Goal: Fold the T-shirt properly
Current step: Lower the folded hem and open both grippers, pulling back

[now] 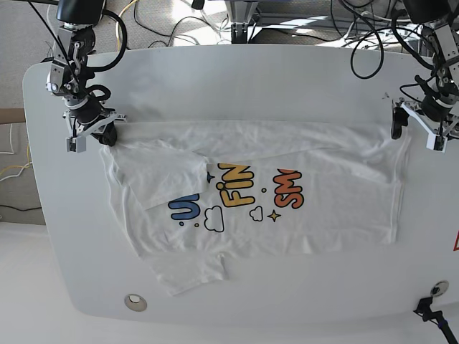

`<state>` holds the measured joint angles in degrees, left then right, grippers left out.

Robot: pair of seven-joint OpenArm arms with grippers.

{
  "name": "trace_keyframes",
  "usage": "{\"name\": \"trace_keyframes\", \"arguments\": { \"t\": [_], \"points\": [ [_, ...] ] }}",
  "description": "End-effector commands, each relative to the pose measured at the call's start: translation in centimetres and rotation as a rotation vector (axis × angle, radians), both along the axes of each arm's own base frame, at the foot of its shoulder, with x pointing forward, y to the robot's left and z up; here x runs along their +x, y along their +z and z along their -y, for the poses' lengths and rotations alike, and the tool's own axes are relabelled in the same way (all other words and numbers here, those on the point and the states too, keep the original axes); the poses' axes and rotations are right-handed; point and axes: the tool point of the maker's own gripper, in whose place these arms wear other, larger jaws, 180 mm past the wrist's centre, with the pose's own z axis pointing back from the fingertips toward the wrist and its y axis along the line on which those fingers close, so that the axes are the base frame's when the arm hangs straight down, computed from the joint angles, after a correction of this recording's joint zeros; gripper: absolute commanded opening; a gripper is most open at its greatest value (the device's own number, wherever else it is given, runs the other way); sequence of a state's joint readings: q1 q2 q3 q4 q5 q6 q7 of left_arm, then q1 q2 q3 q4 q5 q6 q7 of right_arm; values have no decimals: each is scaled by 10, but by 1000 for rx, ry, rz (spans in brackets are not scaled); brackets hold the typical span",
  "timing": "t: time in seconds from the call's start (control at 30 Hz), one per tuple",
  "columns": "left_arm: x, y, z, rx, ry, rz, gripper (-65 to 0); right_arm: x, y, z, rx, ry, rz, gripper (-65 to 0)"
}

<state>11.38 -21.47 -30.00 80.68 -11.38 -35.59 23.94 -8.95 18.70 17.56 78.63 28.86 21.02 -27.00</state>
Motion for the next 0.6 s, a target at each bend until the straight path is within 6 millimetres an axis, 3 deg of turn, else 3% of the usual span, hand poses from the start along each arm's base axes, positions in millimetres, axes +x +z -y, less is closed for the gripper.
{"name": "trace_keyframes", "arguments": {
  "t": [0.0,0.3,0.4,0.57],
  "points": [
    [11,13,-3,7,-9,47,-35,-5,-4,1,-15,12,-37,-650],
    [12,-25,9,-83,13,-22,-50,-5,-4,1,-14,12,-37,-650],
    [12,-26,12,-86,11,-25,-222,-5,-4,1,-14,12,-37,-650],
    [12,-27,13,-89,12,-25,-577,-9,-4,0,-14,16,-39,-650]
  ]
}}
